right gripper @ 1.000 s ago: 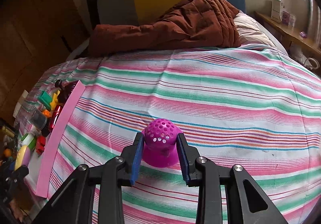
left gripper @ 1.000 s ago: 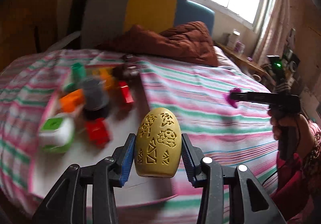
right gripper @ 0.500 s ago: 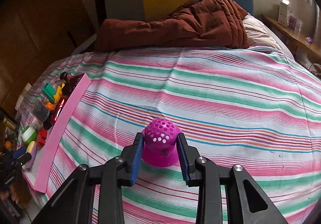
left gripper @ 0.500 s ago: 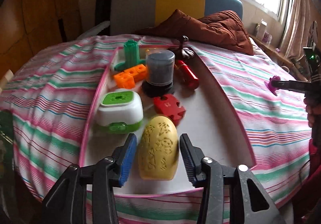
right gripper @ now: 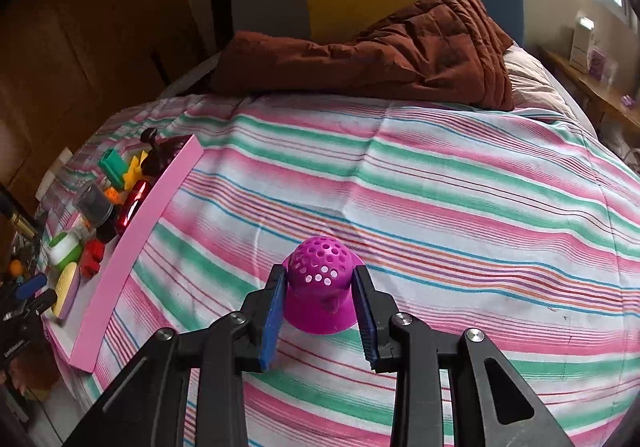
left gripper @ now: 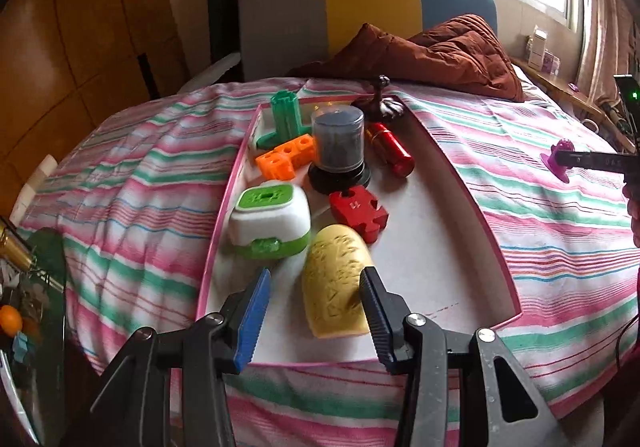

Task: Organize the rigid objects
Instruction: 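Release the yellow soap from the left tool while the right tool releases the magenta toy in the tray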

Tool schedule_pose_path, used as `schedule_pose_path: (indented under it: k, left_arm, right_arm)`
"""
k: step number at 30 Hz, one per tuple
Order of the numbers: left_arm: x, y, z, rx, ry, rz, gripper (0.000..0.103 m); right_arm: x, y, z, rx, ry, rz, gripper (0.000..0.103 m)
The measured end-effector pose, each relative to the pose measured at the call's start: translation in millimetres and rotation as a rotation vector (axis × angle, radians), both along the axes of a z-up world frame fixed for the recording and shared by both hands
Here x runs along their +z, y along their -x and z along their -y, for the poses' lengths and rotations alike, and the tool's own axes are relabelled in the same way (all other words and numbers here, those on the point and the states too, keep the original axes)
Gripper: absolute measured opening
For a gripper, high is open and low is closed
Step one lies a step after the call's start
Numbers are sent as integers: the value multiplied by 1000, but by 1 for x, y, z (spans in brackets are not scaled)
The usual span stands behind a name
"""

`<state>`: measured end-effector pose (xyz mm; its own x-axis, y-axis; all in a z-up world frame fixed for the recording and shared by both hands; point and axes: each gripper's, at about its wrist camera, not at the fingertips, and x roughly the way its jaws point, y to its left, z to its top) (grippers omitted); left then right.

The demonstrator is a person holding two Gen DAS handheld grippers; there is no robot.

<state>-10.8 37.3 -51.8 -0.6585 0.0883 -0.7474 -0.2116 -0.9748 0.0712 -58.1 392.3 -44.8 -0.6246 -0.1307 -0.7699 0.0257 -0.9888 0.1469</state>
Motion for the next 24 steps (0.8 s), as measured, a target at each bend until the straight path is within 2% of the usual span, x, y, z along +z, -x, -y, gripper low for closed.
schedule_pose_path:
  k: [9,15,18,24]
  left_arm:
    - [4,-6,15,40,-63,6,47]
    - [8,-10,22,50,-108,-13,47]
    - [9,-10,27,85,-101,-10,47]
    - [12,-13,40,112,-123,-20,47]
  right_arm:
    - [11,-17,35,41,57,30,34]
    - [29,-32,106,174,108,-14,34]
    - [39,-35,142,241,119,-38,34]
    - [41,-33,203,349,58,-31,34]
